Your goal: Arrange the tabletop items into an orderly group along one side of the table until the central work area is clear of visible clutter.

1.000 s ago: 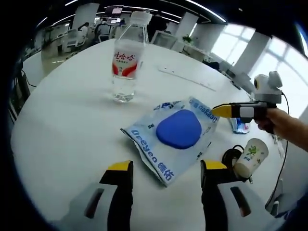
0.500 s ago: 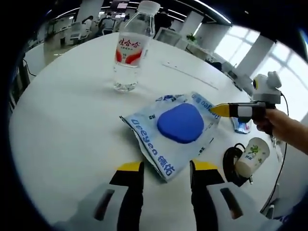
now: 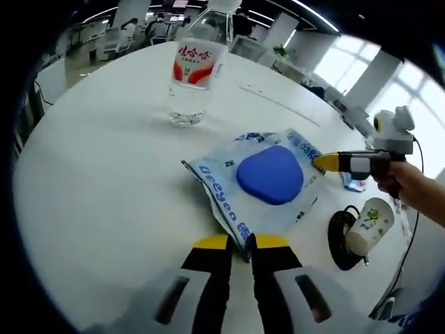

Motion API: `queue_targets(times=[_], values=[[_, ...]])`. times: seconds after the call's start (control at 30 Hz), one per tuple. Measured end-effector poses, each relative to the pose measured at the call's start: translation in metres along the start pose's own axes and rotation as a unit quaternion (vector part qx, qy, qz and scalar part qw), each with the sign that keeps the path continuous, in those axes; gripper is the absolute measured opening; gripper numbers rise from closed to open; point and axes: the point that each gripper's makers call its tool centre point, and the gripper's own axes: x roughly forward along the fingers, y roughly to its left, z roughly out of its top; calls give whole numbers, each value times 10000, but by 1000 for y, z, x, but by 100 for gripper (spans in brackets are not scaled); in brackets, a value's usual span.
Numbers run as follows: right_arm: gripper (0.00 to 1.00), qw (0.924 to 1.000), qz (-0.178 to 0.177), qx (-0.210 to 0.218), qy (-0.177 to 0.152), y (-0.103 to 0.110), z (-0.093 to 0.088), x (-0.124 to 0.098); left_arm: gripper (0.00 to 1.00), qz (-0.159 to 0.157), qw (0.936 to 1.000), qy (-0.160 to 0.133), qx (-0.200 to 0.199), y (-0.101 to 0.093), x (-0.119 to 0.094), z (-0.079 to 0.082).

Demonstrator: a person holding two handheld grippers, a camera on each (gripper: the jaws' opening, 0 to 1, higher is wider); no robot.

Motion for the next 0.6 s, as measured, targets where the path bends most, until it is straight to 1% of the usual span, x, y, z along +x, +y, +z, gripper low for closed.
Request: queue_targets(times=[0.13, 0.3, 0.37, 0.53, 0.6], values=[[0, 10000, -32, -18, -24, 2, -2, -5, 4, -42, 9998, 23, -179, 0, 0, 3], [0, 9999, -81, 28, -105, 2, -4, -12, 1, -77, 9997, -30, -248, -4, -3, 7], [0, 9997, -122, 45, -193, 2, -3, -17, 1, -101, 9996, -64, -261, -6, -4, 9], [0, 9988, -255, 59, -424, 2, -1, -29, 0, -118, 9998, -128, -106, -12, -5, 16], [0, 9984, -296, 82, -465, 0, -2, -33, 0, -119, 9998, -138, -34, -14, -5, 20]])
